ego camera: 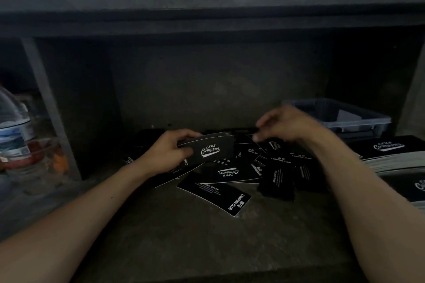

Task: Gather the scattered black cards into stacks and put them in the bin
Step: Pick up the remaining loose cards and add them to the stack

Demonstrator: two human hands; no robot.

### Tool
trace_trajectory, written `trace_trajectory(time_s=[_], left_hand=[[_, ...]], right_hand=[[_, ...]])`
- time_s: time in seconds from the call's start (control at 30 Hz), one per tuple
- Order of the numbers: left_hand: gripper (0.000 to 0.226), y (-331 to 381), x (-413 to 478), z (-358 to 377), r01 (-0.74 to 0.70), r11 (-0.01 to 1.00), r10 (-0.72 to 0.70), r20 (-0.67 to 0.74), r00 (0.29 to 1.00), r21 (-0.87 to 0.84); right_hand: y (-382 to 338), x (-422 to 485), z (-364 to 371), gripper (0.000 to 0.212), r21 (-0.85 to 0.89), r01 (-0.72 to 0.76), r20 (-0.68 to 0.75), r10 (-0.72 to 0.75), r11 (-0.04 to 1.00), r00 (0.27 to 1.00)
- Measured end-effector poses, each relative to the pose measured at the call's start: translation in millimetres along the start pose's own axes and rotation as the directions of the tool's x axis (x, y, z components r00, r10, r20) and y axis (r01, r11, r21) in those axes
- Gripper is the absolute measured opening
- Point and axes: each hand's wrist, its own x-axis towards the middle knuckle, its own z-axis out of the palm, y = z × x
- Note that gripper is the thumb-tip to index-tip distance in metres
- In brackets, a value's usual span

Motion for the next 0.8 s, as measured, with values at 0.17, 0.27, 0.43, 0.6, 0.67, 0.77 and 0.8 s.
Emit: trace_trajectory(time_s=[0.17,0.27,0.43,0.6,0.67,0.77,0.8], left_hand=[[0.046,-2,1,0,-0.003,1.000,0.004,0.030,1.000,-0.006],[0.033,-3,2,2,-0.029,1.000,0.029,0.008,1.000,-0.007],[0.033,-5,4,3,-0.021,0.999,0.020,-0.040,0.999,-0.030],[0.035,-5,4,3,-0.009,0.999,0.008,-0.035,0.999,-0.033],[0.035,-6,5,3,-0.002,1.000,0.001,-0.038,0.999,-0.031],[0.032,-6,5,3,0.011,1.000,-0.012,-0.038,0.999,-0.029],[0.031,-6,5,3,0.013,1.000,-0.014,-0.038,0.999,-0.027]], right_hand=[[3,-9,0,0.102,-0.570,-0.235,0.305,0.468,0.788,0.830],[4,-7,11,0.091,-0.422,-0.284,0.263,0.416,0.861,0.870],[-1,0,18,0.029,0.166,-0.377,0.262,0.328,0.911,0.908],[-2,2,32,0.024,0.321,-0.339,0.157,0.303,0.884,0.940],[-3,4,33,0.022,0.319,-0.285,0.080,0.274,0.904,0.958],[-6,7,24,0.021,0.544,-0.103,-0.079,0.173,0.833,0.982],[-8,9,22,0.022,0.602,-0.007,-0.152,0.124,0.799,0.981]])
